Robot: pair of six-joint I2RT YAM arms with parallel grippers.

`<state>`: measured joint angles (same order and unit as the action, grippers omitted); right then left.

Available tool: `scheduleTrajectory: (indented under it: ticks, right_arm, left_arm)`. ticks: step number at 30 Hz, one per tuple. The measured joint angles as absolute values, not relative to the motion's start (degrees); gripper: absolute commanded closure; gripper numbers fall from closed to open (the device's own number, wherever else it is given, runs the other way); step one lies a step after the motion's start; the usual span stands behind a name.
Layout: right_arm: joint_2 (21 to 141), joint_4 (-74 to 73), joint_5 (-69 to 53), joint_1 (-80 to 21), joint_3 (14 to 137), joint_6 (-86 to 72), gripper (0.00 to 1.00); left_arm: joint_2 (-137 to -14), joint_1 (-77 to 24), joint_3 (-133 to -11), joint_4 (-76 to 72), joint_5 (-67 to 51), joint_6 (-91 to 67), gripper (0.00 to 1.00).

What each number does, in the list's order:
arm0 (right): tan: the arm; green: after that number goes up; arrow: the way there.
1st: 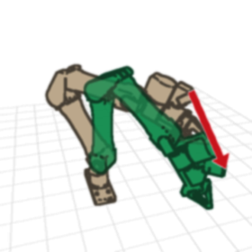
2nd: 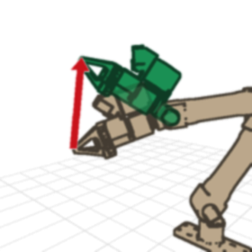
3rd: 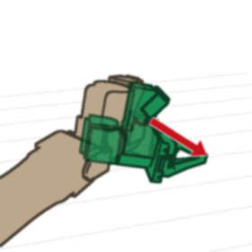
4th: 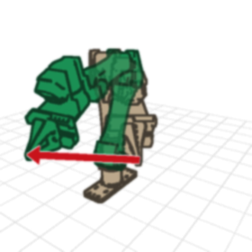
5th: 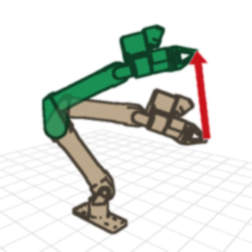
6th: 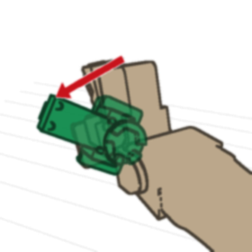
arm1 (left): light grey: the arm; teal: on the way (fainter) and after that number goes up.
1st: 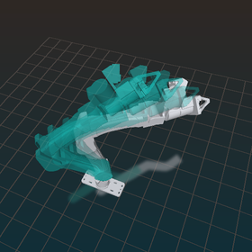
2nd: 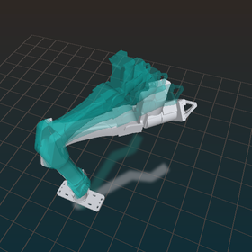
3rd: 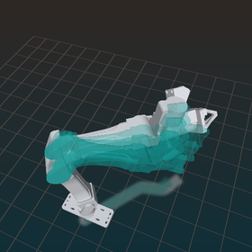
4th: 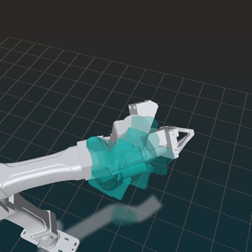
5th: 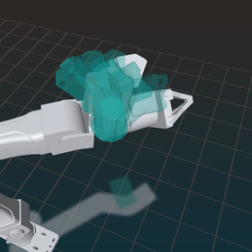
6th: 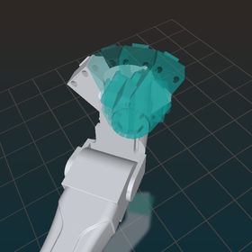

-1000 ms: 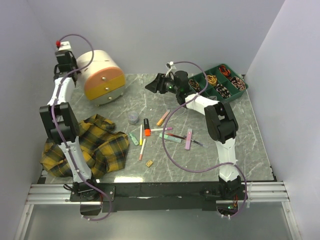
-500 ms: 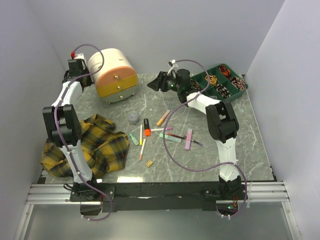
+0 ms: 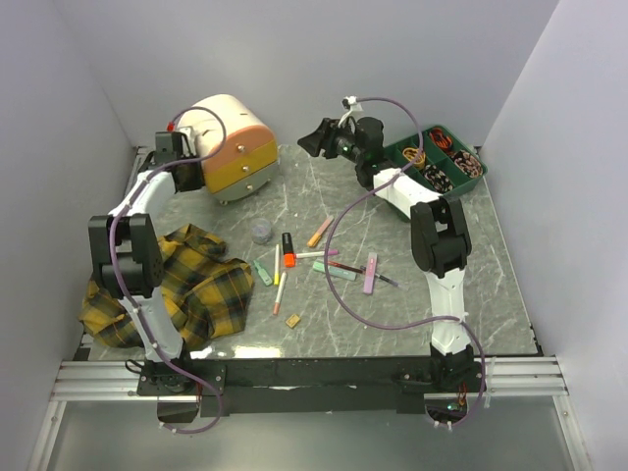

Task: Sort the stationery into containers
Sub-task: Move the storage box to the center of the board.

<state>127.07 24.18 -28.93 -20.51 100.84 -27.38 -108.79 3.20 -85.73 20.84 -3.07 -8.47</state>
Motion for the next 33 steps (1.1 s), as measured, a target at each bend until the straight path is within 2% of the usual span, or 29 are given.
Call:
scheduleTrajectory:
  ticks: [17,20,21,22,24,26,27,32,33]
  right_arm:
    - [126.9,23.2,-29.2,-19.6,93.9,-30.4,0.26]
    - [126.8,23.5,-29.9,-19.4,92.2,-35.5,0.21]
    - [126.8,23.0,-29.9,-19.4,92.0,-37.3,0.18]
    - [126.9,22.7,-30.0,-19.5,91.9,-38.7,0.15]
    - [127.2,22.7,-30.0,-19.7,91.9,-42.1,0.12]
    - [128.1,22.9,-29.9,-20.0,92.6,-45.0,0.15]
    - [129.0,23.0,-29.9,-20.4,93.2,-46.2,0.17]
    - [135.7,23.0,-29.6,-21.9,98.8,-50.4,0.32]
    - [137.2,22.8,-29.5,-22.2,100.0,-51.1,0.33]
  left_arm:
    - [-108.5,-5.0,-85.5,22.4,-8.4,-11.7,0.99]
    - [-106.7,-4.9,-84.8,24.4,-9.4,-11.3,0.52]
    - [-105.1,-4.7,-84.1,25.2,-10.0,-10.7,0.31]
    - [-103.3,-4.5,-83.2,25.5,-10.7,-10.3,0.25]
    - [-98.7,-4.1,-81.8,25.8,-11.5,-9.3,0.15]
    - [-93.8,-3.6,-80.8,25.1,-11.8,-8.3,0.13]
    - [-91.7,-3.3,-80.6,24.5,-11.8,-8.0,0.01]
    - [-88.0,-0.1,-81.4,19.8,-11.6,-9.0,0.01]
    - [-88.6,1.2,-81.6,18.3,-11.5,-10.0,0.0]
